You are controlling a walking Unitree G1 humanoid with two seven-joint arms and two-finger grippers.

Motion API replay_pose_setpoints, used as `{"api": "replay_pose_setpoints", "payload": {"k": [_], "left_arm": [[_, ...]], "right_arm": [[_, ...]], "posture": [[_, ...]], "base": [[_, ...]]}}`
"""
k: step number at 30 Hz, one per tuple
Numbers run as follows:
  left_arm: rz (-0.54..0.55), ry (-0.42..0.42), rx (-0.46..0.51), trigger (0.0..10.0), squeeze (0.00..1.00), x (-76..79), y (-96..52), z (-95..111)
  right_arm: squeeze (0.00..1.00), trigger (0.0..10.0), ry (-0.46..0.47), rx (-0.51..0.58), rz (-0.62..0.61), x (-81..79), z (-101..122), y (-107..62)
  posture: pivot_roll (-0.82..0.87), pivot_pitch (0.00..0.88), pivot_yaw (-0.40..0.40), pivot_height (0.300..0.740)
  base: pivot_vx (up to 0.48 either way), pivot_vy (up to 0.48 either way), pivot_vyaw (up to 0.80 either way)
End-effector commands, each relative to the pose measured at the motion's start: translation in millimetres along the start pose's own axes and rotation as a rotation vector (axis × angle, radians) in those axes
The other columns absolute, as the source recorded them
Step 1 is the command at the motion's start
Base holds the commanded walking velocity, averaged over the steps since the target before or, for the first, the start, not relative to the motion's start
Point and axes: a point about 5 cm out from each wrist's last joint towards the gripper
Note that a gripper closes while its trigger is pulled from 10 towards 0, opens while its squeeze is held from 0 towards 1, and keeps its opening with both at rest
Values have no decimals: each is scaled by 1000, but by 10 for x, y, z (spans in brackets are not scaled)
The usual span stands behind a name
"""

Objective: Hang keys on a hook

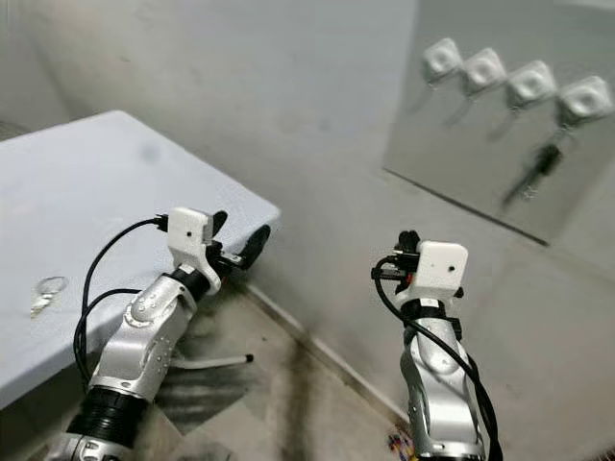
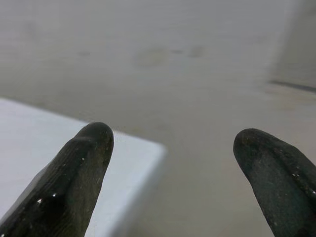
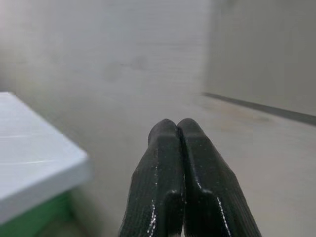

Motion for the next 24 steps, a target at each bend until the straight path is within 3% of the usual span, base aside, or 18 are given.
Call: {"api": "replay_pose_setpoints", "payload": {"k": [1,4,19,24], "left_arm": [[-53,-1,12,10000,0,137,62,47],[-47,5,15,10000,0,148,68,49],[-50,13,13,10000,0,203,75,74],[-70,10,7,10000,0,215,96,101]], "right_arm": [[0,10000,-15,14,-34,119,36,-5],[0,10000,-10,-3,-38,124,18,-7],[0,10000,-14,-21,-29,109,11,3],[0,10000,-13,13,-8,83,56,3]], "posture": [[-17,0,-3,740],[-17,0,-3,740],[-11,0,-9,740],[-10,0,-11,740]], "base": [[435,0,0],[290,0,-163],[0,0,-692],[0,0,0]]}}
Point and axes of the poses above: a point about 5 cm out from each wrist's last joint towards the gripper, its own y axis pointing out of the wrist towards the gripper, its own z axis along the axis of the wrist's last joint, x = y × z, and after that the axes turned 9 degrees about -y, right-handed
